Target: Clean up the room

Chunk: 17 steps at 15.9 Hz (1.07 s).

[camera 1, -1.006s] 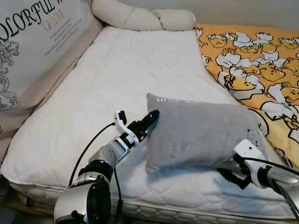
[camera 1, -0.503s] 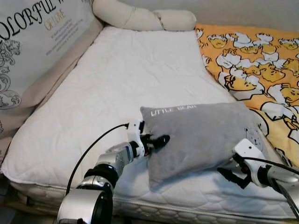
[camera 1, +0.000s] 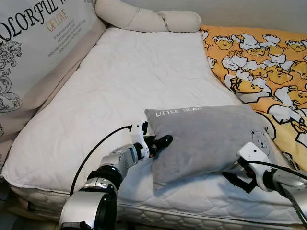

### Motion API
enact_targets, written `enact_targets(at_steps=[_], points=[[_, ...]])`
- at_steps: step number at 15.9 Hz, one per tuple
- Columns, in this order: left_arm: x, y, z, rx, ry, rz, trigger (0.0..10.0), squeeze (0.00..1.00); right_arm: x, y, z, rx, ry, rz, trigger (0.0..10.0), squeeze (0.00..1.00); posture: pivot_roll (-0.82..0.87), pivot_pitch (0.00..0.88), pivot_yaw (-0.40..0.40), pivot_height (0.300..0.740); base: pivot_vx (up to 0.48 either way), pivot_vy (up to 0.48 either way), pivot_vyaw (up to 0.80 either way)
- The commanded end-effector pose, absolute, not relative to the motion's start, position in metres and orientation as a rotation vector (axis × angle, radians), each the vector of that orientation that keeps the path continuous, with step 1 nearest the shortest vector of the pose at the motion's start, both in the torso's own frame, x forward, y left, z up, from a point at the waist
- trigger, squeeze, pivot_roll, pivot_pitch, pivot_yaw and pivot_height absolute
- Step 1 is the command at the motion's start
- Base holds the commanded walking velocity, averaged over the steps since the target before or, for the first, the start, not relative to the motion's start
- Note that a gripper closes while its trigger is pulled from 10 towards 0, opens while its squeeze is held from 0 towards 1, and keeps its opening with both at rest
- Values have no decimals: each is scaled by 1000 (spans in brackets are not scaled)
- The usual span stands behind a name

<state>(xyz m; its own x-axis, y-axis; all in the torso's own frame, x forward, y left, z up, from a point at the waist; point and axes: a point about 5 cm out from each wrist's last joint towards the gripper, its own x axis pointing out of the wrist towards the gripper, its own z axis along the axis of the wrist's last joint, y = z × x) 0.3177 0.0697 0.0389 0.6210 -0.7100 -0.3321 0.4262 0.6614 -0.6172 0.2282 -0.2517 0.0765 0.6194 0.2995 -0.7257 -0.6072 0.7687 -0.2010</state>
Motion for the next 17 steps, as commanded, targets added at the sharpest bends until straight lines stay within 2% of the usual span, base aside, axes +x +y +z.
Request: enact_targets(at_steps=[1, 9, 13, 17], points=[[315, 60, 39, -518, 620, -727, 0, 0, 232, -250, 78, -473, 721, 545, 10000, 0, -126, 0, 0, 740, 0, 0, 0], [322, 58, 49, -510, 574, -758, 0, 0, 232, -248, 77, -472, 722, 551, 10000, 0, -122, 0, -3, 740, 0, 0, 0], [337, 58, 72, -525, 481, -769, 0, 0, 232, -245, 80, -470, 712, 558, 10000, 0, -124, 0, -1, 740, 0, 0, 0], [362, 72, 110, -497, 343, -738, 0, 0, 237, -246, 89, -491, 675, 545, 10000, 0, -131, 0, 7, 740, 0, 0, 0]])
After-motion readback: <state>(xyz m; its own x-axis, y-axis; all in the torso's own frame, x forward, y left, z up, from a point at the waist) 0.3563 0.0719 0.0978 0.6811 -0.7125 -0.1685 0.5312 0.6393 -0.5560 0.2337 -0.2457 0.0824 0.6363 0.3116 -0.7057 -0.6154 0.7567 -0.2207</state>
